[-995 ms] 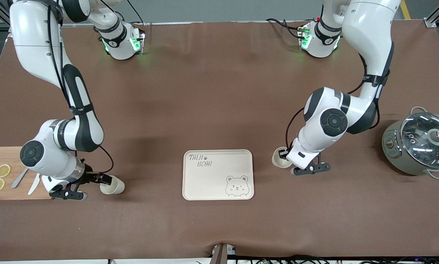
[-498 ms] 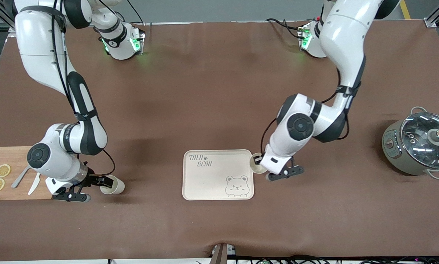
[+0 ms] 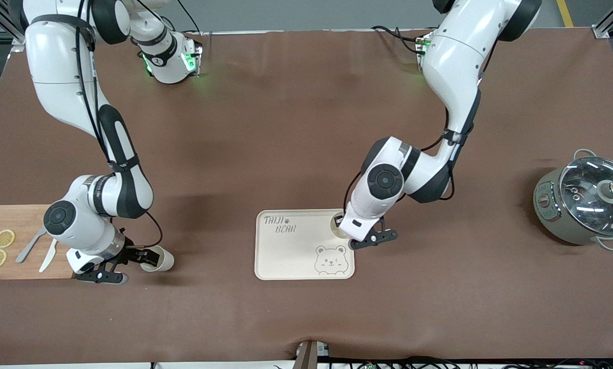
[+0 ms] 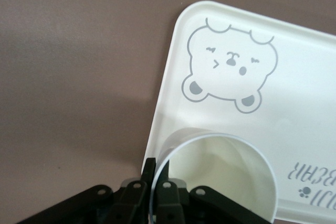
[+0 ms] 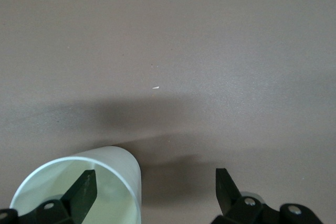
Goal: Place white IKEA cup upright on tray with both arms
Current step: 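Carry the cup onto the tray with the left gripper while the right gripper grasps, then release the cup on the tray while the right gripper carries its cup over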
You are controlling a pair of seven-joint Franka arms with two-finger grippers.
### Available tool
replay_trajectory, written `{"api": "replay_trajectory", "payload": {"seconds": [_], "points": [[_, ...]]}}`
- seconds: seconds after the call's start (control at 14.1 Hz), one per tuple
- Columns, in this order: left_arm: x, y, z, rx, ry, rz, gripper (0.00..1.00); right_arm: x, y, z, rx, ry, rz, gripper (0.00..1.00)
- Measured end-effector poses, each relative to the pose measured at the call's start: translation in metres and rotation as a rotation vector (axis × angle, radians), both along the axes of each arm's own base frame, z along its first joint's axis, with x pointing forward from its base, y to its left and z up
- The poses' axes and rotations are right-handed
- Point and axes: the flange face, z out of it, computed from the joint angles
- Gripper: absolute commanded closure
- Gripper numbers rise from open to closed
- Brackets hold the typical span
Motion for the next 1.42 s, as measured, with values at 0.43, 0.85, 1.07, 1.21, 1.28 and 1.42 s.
{"api": "replay_trajectory", "payload": {"seconds": [0.43,0.85,1.07,1.21,1.28,1.42], "points": [[-0.001,-0.018,-0.026,0.044,-0.042,0.000,1.00,0.002,0.002,0.003,0.001,-0.006,0.003,0.78],[-0.003,-0.025,-0.025,0.034,-0.056,0.007,1.00,0.005,0.008,0.008,0.008,-0.012,0.008,1.00],[-0.007,-0.032,-0.028,0.031,-0.059,0.013,1.00,0.004,0.010,0.008,0.008,-0.007,0.012,1.00],[-0.007,-0.034,-0.031,0.026,-0.066,0.016,1.00,0.005,0.015,0.012,0.014,0.034,0.019,1.00],[-0.007,-0.034,-0.032,0.024,-0.069,0.016,1.00,0.006,0.019,0.018,0.023,0.067,0.022,1.00],[-0.007,-0.034,-0.032,0.022,-0.071,0.017,0.62,0.011,0.034,0.040,0.049,0.123,0.000,1.00]]}}
